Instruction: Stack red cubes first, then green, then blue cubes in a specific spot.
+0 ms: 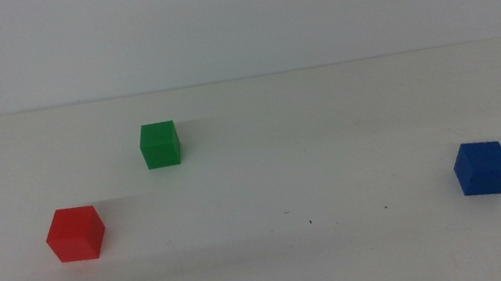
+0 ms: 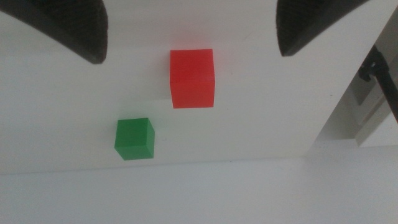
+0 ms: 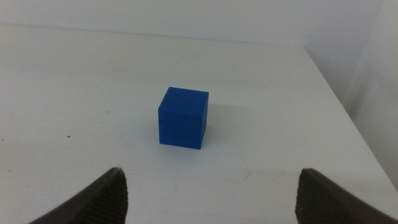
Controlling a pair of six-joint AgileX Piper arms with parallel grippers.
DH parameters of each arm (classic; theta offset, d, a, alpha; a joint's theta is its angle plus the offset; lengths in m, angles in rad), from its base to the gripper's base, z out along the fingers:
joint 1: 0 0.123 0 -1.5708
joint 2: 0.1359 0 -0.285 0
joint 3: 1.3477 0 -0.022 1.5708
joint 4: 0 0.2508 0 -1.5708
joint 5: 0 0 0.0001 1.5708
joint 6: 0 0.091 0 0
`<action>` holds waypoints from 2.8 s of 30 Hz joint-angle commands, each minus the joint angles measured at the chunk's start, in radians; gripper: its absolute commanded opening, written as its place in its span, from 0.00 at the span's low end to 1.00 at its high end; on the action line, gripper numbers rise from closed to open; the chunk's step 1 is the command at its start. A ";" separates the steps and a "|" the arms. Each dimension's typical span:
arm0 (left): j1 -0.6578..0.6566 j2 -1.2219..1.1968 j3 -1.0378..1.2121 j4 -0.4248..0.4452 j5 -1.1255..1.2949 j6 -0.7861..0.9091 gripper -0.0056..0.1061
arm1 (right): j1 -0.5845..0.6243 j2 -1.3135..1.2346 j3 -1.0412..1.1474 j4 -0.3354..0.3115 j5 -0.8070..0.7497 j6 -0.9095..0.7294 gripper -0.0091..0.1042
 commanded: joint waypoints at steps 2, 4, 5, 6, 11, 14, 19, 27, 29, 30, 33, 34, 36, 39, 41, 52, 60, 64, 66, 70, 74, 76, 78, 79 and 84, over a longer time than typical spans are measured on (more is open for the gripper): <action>0.044 -0.026 -0.001 -0.002 -0.079 -0.011 0.87 | -0.008 -0.015 -0.010 -0.008 -0.074 -0.004 0.89; 0.077 -0.026 -0.001 -0.002 -0.079 -0.011 0.87 | -0.008 -0.015 -0.010 -0.008 -0.074 -0.004 0.89; 0.091 -0.026 -0.001 -0.004 -0.079 -0.011 0.87 | -0.008 -0.015 -0.010 -0.008 -0.074 -0.004 0.89; 0.098 -0.026 -0.001 -0.004 -0.079 -0.011 0.87 | -0.008 -0.015 -0.010 -0.008 -0.074 -0.004 0.89; 0.102 -0.026 -0.001 0.000 -0.079 -0.011 0.87 | -0.008 -0.015 -0.010 -0.008 -0.074 -0.004 0.89; 0.118 -0.025 -0.005 -0.007 -0.080 -0.012 0.87 | -0.008 -0.015 -0.010 -0.008 -0.074 -0.004 0.89; 0.119 0.070 -0.095 -0.019 -0.071 -0.018 0.87 | -0.008 -0.015 -0.010 -0.008 -0.074 -0.004 0.89; 0.108 0.425 -0.475 -0.019 0.250 -0.018 0.87 | -0.008 -0.015 -0.010 -0.008 -0.074 -0.004 0.89; 0.108 0.502 -0.599 -0.019 0.361 -0.018 0.87 | -0.008 -0.015 -0.010 -0.008 -0.074 -0.004 0.89; 0.108 0.538 -0.661 -0.019 0.405 -0.018 0.87 | -0.008 -0.015 -0.010 -0.008 -0.074 -0.004 0.89; 0.108 0.632 -0.829 -0.019 0.574 -0.018 0.87 | -0.008 -0.015 -0.010 -0.008 -0.074 -0.004 0.89; 0.108 0.658 -0.886 -0.019 0.633 -0.018 0.87 | -0.008 -0.015 -0.010 -0.008 -0.074 -0.004 0.89; 0.108 0.725 -0.983 -0.019 0.739 -0.018 0.87 | -0.008 -0.015 -0.010 -0.008 -0.074 -0.004 0.89; 0.108 0.816 -1.126 -0.019 0.885 -0.018 0.87 | -0.008 -0.015 -0.010 -0.008 -0.074 -0.004 0.89; 0.108 0.879 -1.202 -0.019 0.942 0.002 0.87 | -0.008 -0.015 -0.010 -0.008 -0.074 -0.004 0.89; 0.108 1.178 -1.385 -0.022 1.094 0.012 0.87 | -0.008 -0.015 -0.010 -0.008 -0.074 -0.004 0.89; 0.108 1.385 -1.386 -0.016 1.069 0.058 0.87 | -0.008 -0.015 -0.010 -0.008 -0.074 -0.004 0.89; 0.108 1.473 -1.386 -0.067 0.986 0.149 0.87 | -0.008 -0.015 -0.010 -0.008 -0.074 -0.004 0.89; 0.108 1.507 -1.386 -0.099 0.963 0.161 0.87 | -0.008 -0.015 -0.010 -0.008 -0.074 -0.004 0.89; 0.108 1.577 -1.386 -0.129 0.930 0.171 0.87 | -0.008 -0.015 -0.010 -0.008 -0.074 -0.004 0.89; 0.086 1.641 -1.386 -0.127 0.873 0.177 0.87 | -0.008 -0.015 -0.010 -0.008 -0.074 -0.004 0.89; 0.074 1.667 -1.386 -0.123 0.852 0.177 0.87 | -0.008 -0.015 -0.010 -0.008 -0.074 -0.004 0.89; 0.064 1.689 -1.386 -0.121 0.835 0.177 0.87 | -0.008 -0.015 -0.010 -0.008 -0.074 -0.004 0.89; 0.059 1.700 -1.386 -0.120 0.828 0.177 0.87 | -0.008 -0.015 -0.010 -0.008 -0.074 -0.004 0.89; 0.047 1.750 -1.386 -0.118 0.793 0.176 0.87 | -0.008 -0.015 -0.010 -0.008 -0.074 -0.004 0.89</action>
